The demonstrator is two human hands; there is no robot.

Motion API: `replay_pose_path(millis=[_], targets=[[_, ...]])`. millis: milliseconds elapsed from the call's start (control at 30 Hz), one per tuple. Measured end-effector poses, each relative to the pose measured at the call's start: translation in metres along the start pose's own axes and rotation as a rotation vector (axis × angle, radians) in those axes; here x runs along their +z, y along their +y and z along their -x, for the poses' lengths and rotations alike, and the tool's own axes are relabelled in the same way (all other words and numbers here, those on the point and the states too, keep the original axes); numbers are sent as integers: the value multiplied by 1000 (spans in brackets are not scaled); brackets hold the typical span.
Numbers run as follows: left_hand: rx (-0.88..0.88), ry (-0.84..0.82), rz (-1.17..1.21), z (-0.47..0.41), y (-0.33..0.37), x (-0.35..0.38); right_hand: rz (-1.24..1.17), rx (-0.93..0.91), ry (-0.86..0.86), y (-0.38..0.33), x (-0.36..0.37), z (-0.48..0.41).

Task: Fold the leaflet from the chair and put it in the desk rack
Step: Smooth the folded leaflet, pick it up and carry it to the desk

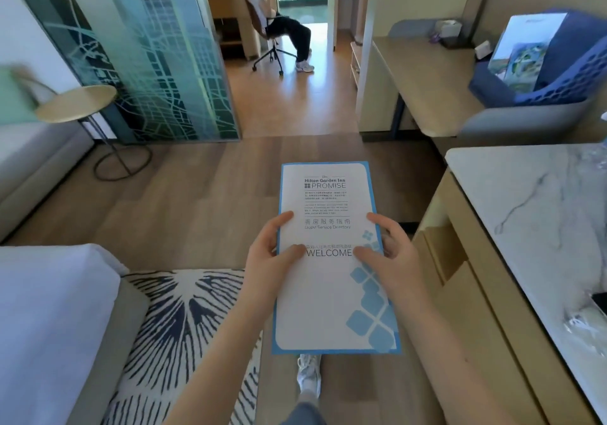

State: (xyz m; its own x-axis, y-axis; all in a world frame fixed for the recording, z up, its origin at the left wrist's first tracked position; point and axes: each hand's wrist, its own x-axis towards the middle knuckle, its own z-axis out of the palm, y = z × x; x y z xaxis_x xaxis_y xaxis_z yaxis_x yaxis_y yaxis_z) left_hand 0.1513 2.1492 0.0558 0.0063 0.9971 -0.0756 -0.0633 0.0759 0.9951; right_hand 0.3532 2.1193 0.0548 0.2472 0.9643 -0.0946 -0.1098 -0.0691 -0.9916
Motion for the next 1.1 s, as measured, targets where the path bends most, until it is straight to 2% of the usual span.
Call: replay_pose_path(millis=[333,500,700,867,1100], targets=[[55,-150,36,-304,48,50,-35,-39,109,-54,34,-280],[8,-192,39,-426,55,92,-25,-46,171,-65,28,-398],[-37,-237,27,-578,47,165,-27,-44,238,-60,-4,-555],[-46,-325,19,-703,66,237,-34,-51,315,-81,-40,-679],[-77,-472,-25,-841,79,335,-12,-79,502,-109,-88,-803]])
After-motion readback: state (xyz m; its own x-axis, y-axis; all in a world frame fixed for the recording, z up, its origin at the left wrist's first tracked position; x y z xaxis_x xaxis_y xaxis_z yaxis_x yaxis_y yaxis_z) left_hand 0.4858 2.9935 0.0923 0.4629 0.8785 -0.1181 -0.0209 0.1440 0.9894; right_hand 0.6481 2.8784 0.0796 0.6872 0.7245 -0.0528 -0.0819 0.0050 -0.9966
